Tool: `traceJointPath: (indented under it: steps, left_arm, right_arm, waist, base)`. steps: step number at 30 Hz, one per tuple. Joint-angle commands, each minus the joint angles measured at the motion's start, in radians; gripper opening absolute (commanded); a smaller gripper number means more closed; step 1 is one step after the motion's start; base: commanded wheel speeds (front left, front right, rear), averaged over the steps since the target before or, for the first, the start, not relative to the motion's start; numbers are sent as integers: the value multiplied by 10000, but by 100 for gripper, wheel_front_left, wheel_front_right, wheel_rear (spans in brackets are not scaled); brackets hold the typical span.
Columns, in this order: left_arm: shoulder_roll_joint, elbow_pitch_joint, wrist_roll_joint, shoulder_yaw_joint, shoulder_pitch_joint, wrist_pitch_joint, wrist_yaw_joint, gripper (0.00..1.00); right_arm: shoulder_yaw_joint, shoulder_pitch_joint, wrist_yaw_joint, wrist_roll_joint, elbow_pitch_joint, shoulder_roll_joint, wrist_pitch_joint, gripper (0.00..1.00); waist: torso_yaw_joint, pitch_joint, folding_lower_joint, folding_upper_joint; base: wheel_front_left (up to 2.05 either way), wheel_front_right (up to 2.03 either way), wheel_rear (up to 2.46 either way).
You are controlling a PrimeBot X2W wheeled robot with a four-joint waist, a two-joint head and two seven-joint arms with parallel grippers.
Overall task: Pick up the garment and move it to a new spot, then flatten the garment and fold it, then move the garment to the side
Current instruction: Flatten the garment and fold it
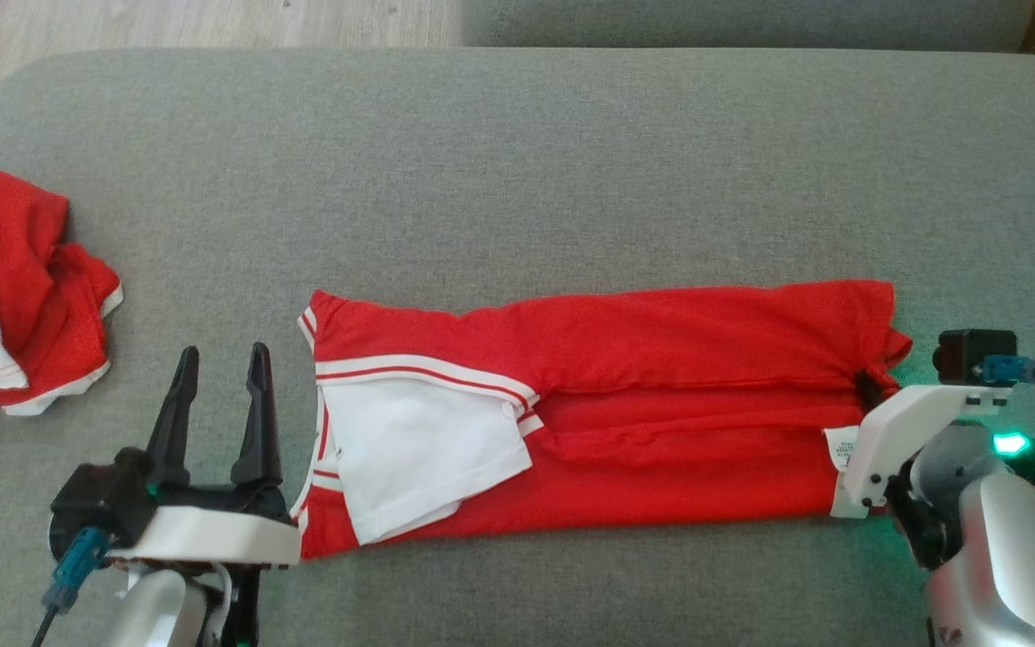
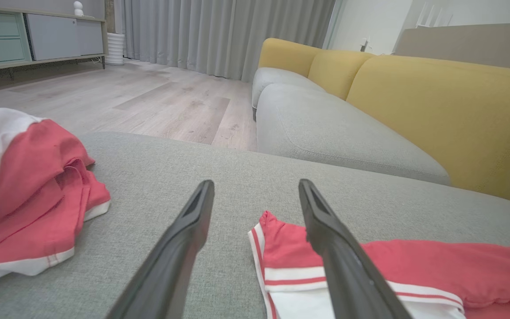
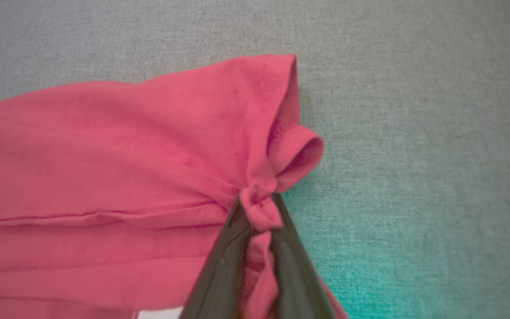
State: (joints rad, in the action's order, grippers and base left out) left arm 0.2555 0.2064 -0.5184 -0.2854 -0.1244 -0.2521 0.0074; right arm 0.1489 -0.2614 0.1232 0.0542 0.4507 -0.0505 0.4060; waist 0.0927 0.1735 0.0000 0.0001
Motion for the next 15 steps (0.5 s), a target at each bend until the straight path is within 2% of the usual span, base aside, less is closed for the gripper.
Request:
traceJointPath:
  steps: [1, 8, 15]
  left_arm:
    - [112, -258, 58, 494, -515, -97, -61, 100]
    - [84, -287, 24, 523, -483, -97, -51, 100]
    - [78, -447, 77, 613, -377, -97, -11, 100]
  right_arm:
    - [-301, 132, 75, 4, -176, 2, 163, 0]
    - [132, 271, 75, 148, -909, 2, 187, 0]
    - [1858, 431, 75, -469, -2655, -1, 1068, 0]
  waist:
    - [-11, -5, 0, -1]
    - [-63, 38, 0, -1]
    - [-144, -16, 0, -1]
  base:
    - [0, 0, 0]
    - [0, 0, 0]
    - [0, 0, 0]
